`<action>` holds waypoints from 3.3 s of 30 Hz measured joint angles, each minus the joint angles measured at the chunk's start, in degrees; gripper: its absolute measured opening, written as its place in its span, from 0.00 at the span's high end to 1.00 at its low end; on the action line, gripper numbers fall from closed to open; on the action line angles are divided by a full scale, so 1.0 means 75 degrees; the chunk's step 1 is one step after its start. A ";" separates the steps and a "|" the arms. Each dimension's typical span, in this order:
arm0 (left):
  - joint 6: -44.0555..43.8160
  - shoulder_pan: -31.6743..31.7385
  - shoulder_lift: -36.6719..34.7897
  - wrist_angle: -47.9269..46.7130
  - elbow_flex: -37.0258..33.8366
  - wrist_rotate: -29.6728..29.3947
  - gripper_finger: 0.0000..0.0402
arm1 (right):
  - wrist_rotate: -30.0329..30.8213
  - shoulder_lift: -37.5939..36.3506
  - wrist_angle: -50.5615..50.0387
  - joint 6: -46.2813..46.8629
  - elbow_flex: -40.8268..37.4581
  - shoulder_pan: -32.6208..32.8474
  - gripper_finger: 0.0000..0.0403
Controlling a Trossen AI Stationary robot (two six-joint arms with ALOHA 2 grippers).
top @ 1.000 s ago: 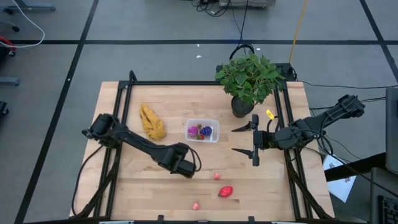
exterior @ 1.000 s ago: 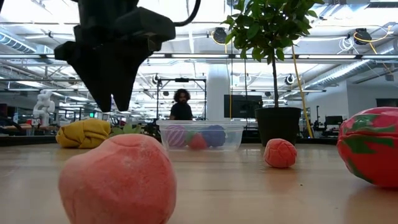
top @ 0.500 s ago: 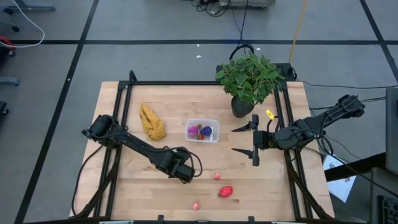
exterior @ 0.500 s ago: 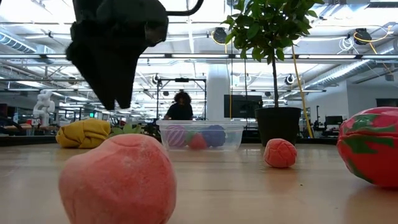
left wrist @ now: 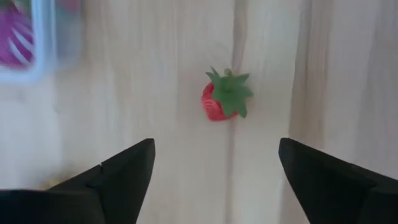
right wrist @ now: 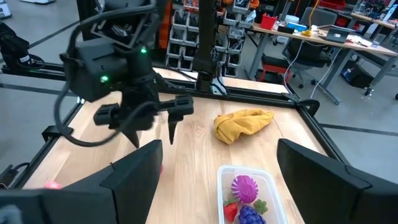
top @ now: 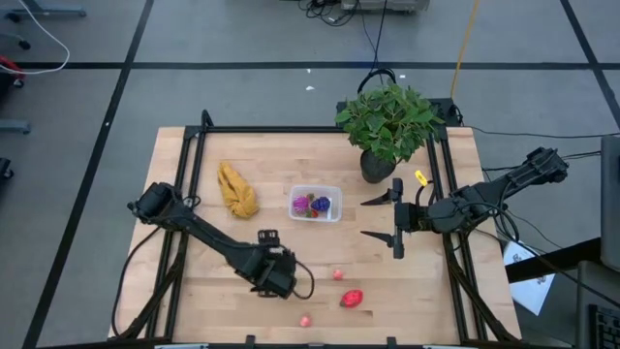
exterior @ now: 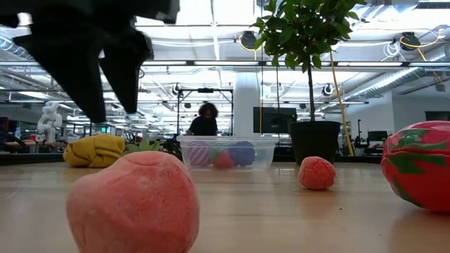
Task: Pick and placing Produce into tupperware
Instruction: Put the red strawberry into the transparent bin
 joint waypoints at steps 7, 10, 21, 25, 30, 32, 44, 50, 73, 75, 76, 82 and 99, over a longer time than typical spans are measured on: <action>0.0785 -0.0280 0.0026 0.0045 -0.0123 -0.0928 0.10 | 0.0000 0.0000 0.0000 0.0005 0.0000 0.0002 0.23; 0.0513 -0.0279 0.0033 0.0456 -0.0525 -0.0931 0.10 | 0.0000 0.0000 0.0000 0.0003 0.0000 0.0001 0.23; 0.1297 -0.0279 0.0047 0.1827 -0.1363 -0.0687 0.10 | 0.0003 0.0000 0.0073 0.0006 0.0000 0.0000 0.23; 0.1858 -0.0230 0.0047 0.2407 -0.1620 -0.0493 0.10 | 0.0003 0.0000 0.0079 0.0006 0.0000 0.0001 0.23; 0.2145 -0.0106 0.0047 0.2410 -0.1705 -0.0504 0.10 | 0.0003 0.0000 0.0277 0.0011 0.0000 0.0001 0.23; 0.2354 -0.0053 0.0047 0.2424 -0.1705 -0.0506 0.10 | 0.0003 0.0000 0.0394 0.0012 0.0000 0.0001 0.23; 0.3369 0.0351 0.0047 0.2768 -0.1705 -0.0509 0.09 | 0.0006 -0.0002 0.0583 0.0431 0.0000 0.0002 0.23; 0.3132 0.0599 0.0012 0.3174 -0.2067 -0.0524 0.09 | 0.0006 -0.0003 0.0580 0.0420 0.0000 0.0001 0.23; 0.3346 0.0788 0.0001 0.3985 -0.2632 0.0321 0.34 | 0.0006 -0.0003 0.0577 0.0373 0.0000 -0.0015 0.23; 0.3348 0.0782 0.0005 0.3996 -0.2635 0.0349 0.39 | 0.0006 -0.0003 0.0577 0.0373 0.0000 -0.0015 0.23; 0.3347 0.0782 0.0006 0.4002 -0.2637 0.0359 0.42 | 0.0006 -0.0003 0.0575 0.0373 0.0000 -0.0015 0.23; 0.3340 0.0776 0.0009 0.4054 -0.2642 0.0416 0.55 | 0.0006 -0.0003 0.0574 0.0373 0.0000 -0.0015 0.23; 0.3126 0.0897 -0.0649 0.4433 -0.2679 -0.0227 0.62 | 0.0007 0.0000 0.0611 0.0399 -0.0230 -0.0015 0.23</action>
